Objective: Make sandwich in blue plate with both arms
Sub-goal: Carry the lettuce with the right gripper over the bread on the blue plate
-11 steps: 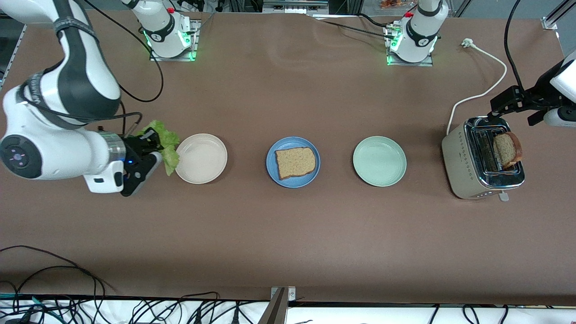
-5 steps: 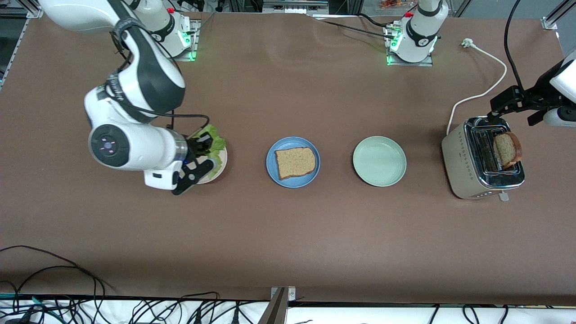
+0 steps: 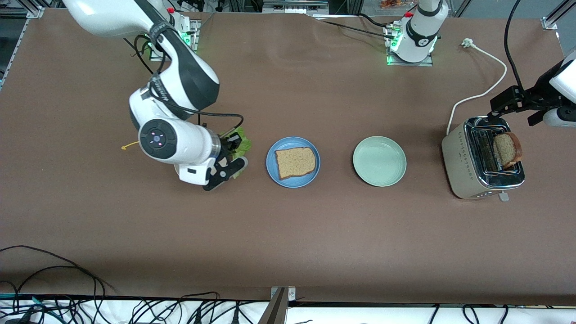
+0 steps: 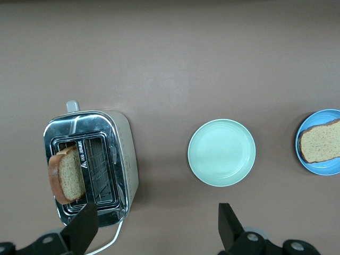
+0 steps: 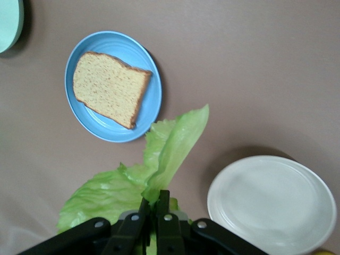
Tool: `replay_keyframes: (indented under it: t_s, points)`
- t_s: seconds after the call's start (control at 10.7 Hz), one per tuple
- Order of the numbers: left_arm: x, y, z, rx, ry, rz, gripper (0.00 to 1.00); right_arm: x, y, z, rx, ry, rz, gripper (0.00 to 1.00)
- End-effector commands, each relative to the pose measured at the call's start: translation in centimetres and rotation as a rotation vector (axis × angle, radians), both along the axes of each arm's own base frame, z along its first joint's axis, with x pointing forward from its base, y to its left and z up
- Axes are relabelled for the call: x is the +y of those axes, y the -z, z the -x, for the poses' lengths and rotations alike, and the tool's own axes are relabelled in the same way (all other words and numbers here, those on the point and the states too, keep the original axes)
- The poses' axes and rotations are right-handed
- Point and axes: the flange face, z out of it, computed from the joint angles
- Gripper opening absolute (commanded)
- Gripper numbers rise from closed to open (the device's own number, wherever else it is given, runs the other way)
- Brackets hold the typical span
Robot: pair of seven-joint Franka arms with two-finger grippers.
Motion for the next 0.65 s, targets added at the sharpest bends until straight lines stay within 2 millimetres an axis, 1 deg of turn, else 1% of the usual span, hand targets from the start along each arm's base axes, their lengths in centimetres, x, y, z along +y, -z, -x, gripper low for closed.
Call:
replay_keyframes:
  t_s: [0.0,0.09,0.28,0.47,0.56]
  points:
    - [0.2,-0.4,-0.1,0.004,0.023,-0.02,1.0,3.2,1.8,1.1,-0.045,-0.009,-0.023,0.0]
    - [0.2,-0.4,-0.1,0.004,0.023,-0.02,1.0,4.0,3.0,0.9,-0.061,-0.007,-0.039,0.0]
    - [0.2,-0.5,0.0,0.003,0.022,-0.02,1.0,4.9,4.5,-0.3,-0.125,0.022,-0.095,0.0]
    - [0.2,-0.5,0.0,0.003,0.022,-0.02,1.0,6.6,5.2,-0.8,-0.205,0.045,-0.16,0.0]
    - [0.3,-0.5,0.0,0.003,0.022,-0.02,1.0,8.1,4.8,-0.2,-0.224,0.081,-0.168,0.0]
